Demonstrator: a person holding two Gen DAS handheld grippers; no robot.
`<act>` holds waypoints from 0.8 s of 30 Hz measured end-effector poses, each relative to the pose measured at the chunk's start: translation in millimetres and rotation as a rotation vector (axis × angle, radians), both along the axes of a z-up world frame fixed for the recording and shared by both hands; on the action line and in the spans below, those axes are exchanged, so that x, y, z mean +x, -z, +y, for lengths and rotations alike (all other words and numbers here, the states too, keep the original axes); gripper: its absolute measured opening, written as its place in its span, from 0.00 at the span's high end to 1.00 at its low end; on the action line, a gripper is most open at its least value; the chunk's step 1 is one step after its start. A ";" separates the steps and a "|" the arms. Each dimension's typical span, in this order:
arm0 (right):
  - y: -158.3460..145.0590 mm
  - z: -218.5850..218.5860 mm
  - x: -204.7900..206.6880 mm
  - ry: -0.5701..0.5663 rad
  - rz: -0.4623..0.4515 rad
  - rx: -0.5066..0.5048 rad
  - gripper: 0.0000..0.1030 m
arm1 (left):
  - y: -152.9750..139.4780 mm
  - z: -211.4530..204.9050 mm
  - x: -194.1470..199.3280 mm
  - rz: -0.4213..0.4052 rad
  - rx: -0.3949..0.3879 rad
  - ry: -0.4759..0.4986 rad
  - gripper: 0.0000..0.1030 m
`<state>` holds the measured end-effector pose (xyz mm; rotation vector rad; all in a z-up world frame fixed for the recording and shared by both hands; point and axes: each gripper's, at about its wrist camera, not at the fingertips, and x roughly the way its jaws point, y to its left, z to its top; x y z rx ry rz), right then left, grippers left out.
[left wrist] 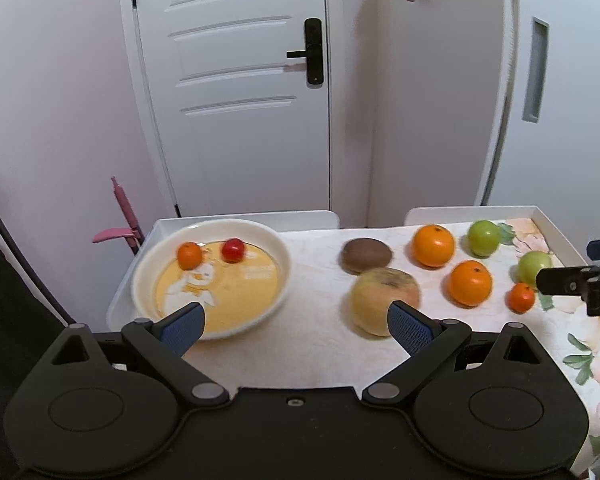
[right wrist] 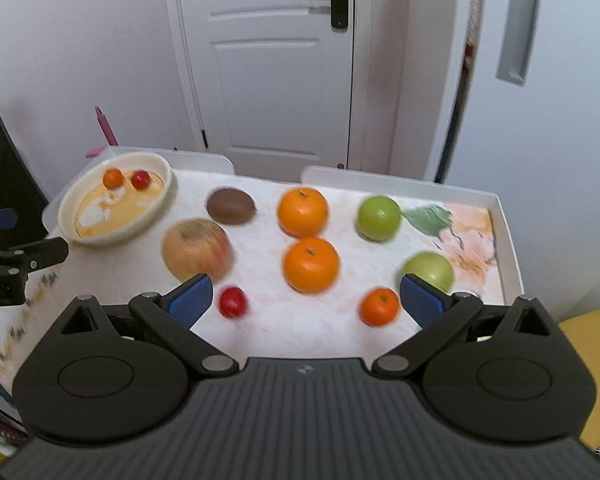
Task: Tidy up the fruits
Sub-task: 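Move both open tools back over the remaining fruit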
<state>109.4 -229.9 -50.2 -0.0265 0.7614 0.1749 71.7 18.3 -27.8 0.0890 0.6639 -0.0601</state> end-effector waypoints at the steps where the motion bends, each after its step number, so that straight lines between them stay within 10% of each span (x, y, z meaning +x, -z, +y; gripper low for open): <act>1: 5.0 -6.8 -0.9 0.003 -0.001 -0.005 0.00 | 3.6 -7.9 -1.4 -0.004 0.004 0.000 0.03; 12: 61.5 -53.1 9.9 0.011 -0.012 0.016 0.00 | 64.5 -87.9 8.7 -0.012 0.054 -0.003 0.07; 24: 92.3 -66.0 19.5 0.003 -0.019 0.046 0.00 | 109.0 -128.1 37.1 0.046 0.048 0.027 0.46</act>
